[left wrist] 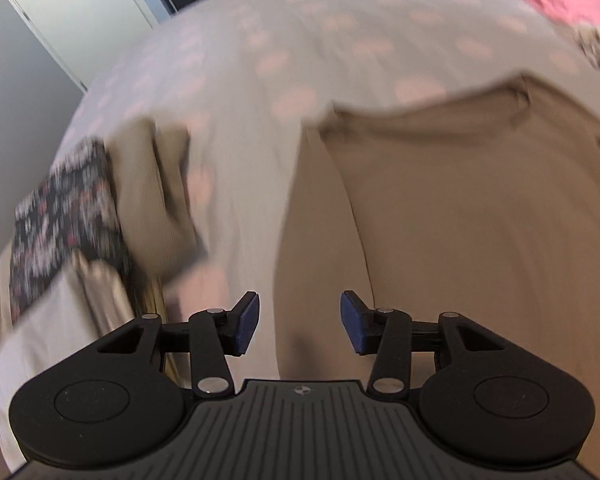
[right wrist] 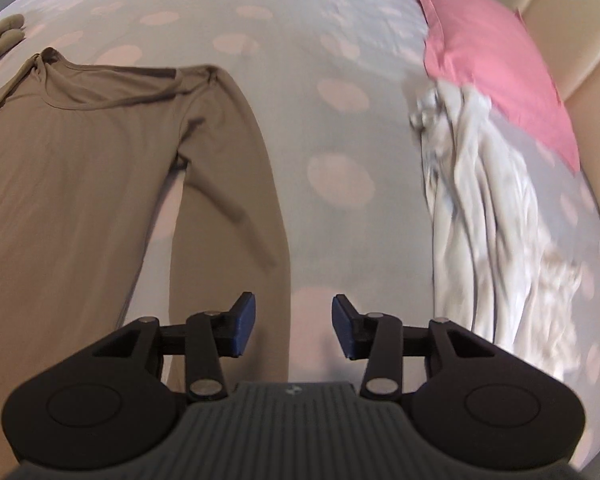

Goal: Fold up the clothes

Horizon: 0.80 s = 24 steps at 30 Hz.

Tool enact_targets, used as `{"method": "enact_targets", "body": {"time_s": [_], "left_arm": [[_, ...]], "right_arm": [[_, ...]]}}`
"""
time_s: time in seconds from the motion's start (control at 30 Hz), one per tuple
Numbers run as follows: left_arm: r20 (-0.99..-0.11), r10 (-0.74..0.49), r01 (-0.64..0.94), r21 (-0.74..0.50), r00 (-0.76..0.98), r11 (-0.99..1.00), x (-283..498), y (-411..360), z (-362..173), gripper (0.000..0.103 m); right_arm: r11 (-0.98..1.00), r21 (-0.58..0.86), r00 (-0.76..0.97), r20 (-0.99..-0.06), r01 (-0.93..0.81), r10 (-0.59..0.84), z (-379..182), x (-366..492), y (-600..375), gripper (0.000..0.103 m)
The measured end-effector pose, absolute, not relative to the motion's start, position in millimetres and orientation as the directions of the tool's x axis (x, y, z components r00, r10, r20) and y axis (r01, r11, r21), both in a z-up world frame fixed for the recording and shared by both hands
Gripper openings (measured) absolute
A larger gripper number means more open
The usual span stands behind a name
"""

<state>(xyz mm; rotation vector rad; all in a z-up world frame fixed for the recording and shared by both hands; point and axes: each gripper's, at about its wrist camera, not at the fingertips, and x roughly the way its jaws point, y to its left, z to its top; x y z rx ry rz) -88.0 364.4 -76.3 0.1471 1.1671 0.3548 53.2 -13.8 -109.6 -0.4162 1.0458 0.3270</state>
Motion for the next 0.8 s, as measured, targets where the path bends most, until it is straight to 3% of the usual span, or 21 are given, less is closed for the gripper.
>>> {"method": "enact_targets", "body": {"time_s": [0.4, 0.43, 0.47, 0.63, 0.8], "left_arm": [[-0.941, 0.275, -0.372, 0.188, 0.198, 0.909, -158.7, 380.6, -119.0, 0.043], [-0.944, 0.262, -0.383, 0.172, 0.198, 0.907, -160.7, 381.6, -119.7, 0.043], [-0.945, 0.259, -0.387, 0.167, 0.199, 0.907, -161.8, 381.1, -120.3, 0.043], [-0.937, 0.269, -0.381, 0.170, 0.224, 0.909, -164.8, 375.0, -114.5, 0.043], [-0.936, 0.267, -0.386, 0.165, 0.227, 0.908, -164.1, 372.3, -114.5, 0.043]], "right_arm": [[0.947, 0.021, 0.244, -0.964, -0.320, 0.103, -162.9, 29.0, -63.8, 0.042], [0.942, 0.015, 0.251, -0.962, -0.336, 0.105, -162.9, 26.2, -60.2, 0.032], [0.933, 0.003, 0.265, -0.959, -0.360, 0.105, -161.2, 23.3, -55.2, 0.004], [0.934, -0.065, 0.362, -0.929, -0.352, 0.072, -136.7, 24.8, -45.1, 0.001], [0.969, -0.078, 0.462, -0.886, -0.232, 0.039, -93.9, 49.4, -66.1, 0.001]]}}
